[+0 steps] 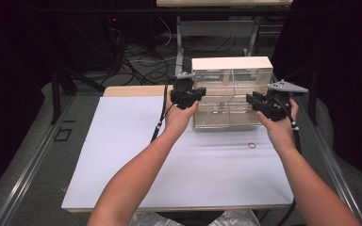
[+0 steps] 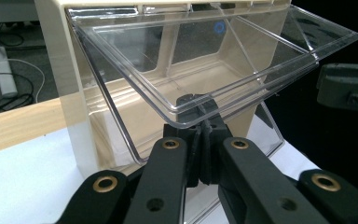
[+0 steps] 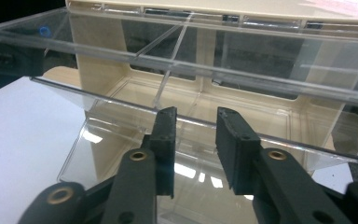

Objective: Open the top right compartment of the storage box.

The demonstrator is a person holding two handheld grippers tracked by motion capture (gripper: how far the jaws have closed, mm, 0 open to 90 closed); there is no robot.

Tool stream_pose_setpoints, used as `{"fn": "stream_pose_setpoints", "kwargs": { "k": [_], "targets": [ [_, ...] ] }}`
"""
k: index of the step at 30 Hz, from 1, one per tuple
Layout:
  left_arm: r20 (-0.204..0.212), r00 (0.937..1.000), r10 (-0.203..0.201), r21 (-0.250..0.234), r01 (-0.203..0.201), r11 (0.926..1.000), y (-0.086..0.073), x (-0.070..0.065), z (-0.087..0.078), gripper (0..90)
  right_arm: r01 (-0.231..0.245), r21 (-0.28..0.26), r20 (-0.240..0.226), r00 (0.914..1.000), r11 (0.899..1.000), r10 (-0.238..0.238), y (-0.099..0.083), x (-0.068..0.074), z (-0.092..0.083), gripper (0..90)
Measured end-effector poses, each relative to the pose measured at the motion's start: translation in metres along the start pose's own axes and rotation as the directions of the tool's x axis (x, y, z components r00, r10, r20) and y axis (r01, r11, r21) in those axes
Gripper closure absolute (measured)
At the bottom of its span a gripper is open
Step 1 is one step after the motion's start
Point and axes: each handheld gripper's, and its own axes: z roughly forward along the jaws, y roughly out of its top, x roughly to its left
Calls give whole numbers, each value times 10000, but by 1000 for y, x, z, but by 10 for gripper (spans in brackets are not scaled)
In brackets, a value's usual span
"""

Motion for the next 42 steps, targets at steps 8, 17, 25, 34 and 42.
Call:
{"fn": "stream_pose_setpoints", "kwargs": {
  "k": [8,17,25,34,42],
  "targets": [
    [68,10000,59,11,-59,10000,3,1,-1,900,23,181,-87,10000,9998,-21,-3,8,-6,559],
    [59,10000,65,-108,-65,9999,4,0,-1,900,530,584,-83,9986,9969,-526,-7,17,-11,442],
    [16,10000,46,-73,-45,10000,5,-1,-1,900,738,815,-275,9970,9939,-718,-14,21,-16,372],
    [-17,10000,33,-112,-34,9999,8,-2,-1,900,556,1300,-657,9967,9900,-473,-35,14,-15,333],
    [22,10000,70,-141,-70,9999,13,-2,-3,900,582,1940,-502,9975,9793,-494,-53,6,-13,335]
  ]
}}
